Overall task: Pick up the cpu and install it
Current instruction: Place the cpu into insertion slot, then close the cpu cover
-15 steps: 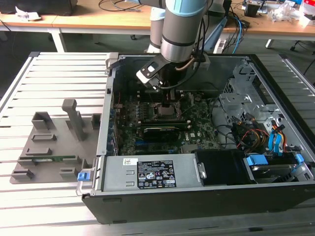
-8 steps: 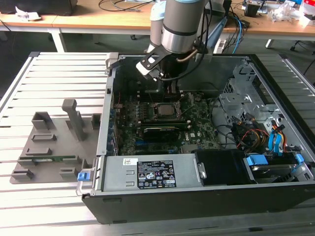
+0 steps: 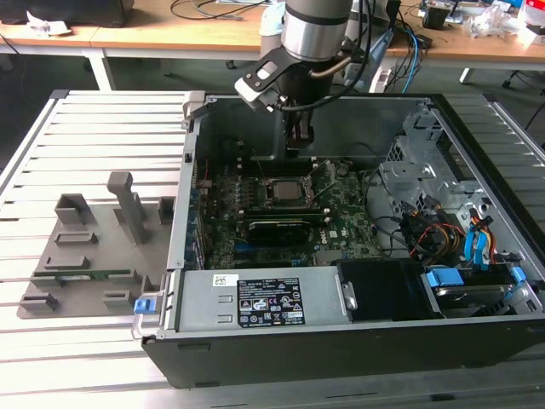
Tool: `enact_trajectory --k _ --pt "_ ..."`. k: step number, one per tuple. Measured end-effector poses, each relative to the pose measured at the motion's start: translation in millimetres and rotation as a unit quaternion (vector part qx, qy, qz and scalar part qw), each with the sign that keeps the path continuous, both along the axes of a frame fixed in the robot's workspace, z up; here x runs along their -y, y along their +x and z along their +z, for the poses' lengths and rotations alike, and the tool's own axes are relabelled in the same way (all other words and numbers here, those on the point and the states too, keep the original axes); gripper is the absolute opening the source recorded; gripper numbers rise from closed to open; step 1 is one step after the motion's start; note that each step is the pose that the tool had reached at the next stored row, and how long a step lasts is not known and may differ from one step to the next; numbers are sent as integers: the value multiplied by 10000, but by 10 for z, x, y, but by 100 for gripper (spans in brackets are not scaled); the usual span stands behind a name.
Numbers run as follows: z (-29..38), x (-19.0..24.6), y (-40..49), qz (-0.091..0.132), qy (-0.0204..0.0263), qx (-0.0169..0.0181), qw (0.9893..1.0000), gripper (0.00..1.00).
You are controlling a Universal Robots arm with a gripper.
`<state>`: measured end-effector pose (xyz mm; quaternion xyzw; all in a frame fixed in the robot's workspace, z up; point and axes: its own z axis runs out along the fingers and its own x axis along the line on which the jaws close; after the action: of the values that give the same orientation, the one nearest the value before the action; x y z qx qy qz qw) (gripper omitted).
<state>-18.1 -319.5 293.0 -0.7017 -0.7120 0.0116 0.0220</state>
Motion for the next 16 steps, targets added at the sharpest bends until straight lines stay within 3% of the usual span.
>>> enact_trajectory --k 1,2,14,16 --pt "67 0 0 0 -1 0 10000 11" --pt "72 0 0 0 1 0 10000 11" --pt "82 0 0 0 0 0 10000 11" --pt "81 1 42 0 -1 -1 10000 11"
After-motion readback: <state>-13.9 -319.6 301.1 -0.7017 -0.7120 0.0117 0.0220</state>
